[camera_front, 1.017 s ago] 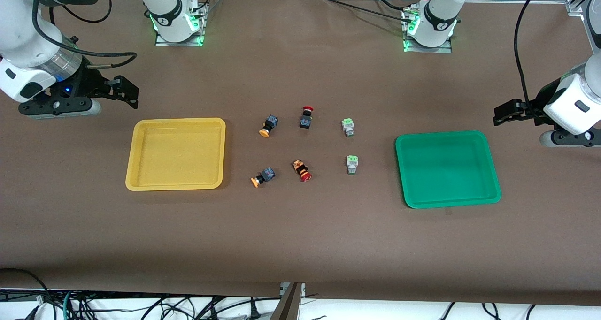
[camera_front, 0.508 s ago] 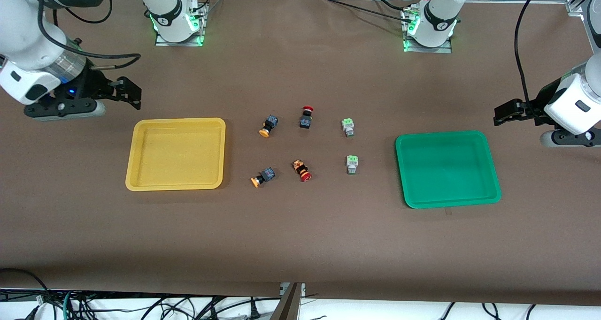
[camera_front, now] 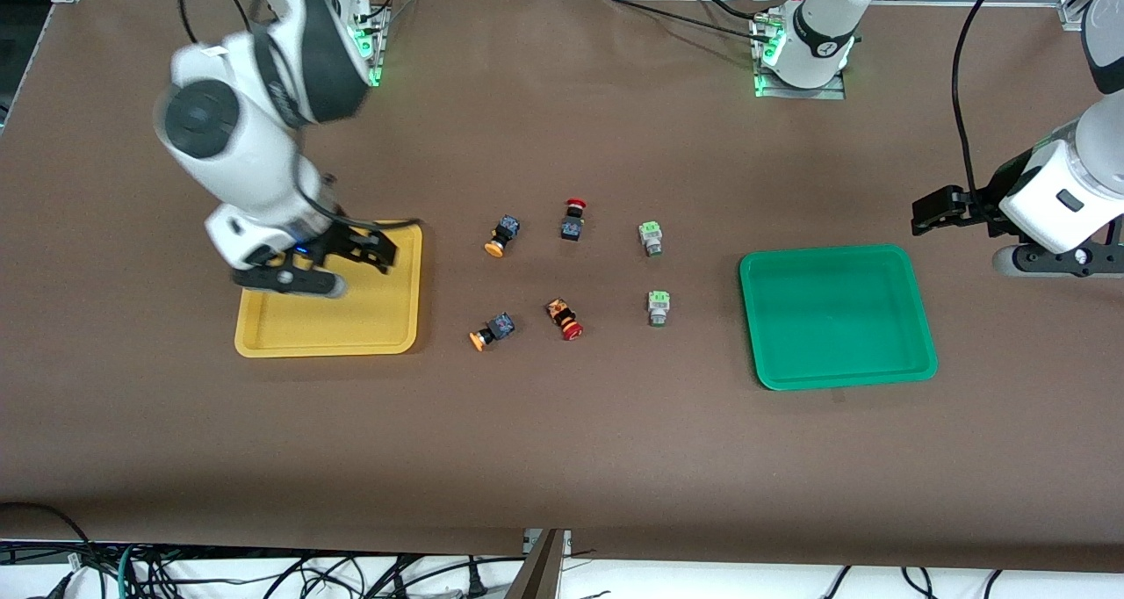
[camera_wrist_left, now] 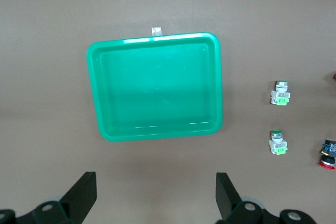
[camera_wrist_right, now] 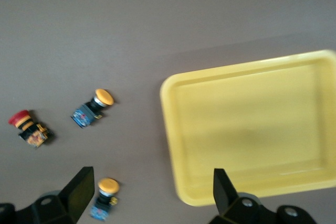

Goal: Place green and yellow buttons in trays
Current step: 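Reach the right gripper toward the yellow-capped buttons beside the yellow tray, then grasp a yellow button with the right gripper while the left gripper reaches a green button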

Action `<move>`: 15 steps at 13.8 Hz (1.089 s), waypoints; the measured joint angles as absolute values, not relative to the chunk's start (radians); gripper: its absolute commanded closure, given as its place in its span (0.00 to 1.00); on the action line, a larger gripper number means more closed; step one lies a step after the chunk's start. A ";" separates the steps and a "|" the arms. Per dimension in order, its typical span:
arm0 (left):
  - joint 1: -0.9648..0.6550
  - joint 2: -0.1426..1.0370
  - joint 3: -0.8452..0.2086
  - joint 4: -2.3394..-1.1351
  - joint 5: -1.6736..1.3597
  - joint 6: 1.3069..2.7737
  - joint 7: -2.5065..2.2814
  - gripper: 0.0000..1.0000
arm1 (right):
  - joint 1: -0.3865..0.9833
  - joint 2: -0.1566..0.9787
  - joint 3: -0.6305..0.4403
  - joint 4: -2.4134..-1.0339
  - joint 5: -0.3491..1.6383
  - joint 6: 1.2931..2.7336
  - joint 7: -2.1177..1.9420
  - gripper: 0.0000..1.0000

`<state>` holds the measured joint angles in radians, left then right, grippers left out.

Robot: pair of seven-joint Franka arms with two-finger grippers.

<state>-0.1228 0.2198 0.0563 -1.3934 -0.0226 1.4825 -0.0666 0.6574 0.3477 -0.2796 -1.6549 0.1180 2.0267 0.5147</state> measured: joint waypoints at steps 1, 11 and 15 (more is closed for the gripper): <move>-0.131 0.229 0.055 -1.393 -0.041 1.486 -0.067 0.00 | 0.674 0.407 -0.279 -1.624 0.159 2.054 0.569 0.00; -0.333 0.368 0.034 -1.516 -0.117 1.787 -0.294 0.00 | 0.766 0.825 -0.270 -1.487 0.372 2.338 0.875 0.00; -0.457 0.378 0.031 -1.744 -0.117 2.024 -0.444 0.00 | 0.766 0.873 -0.265 -1.482 0.388 2.390 0.875 0.04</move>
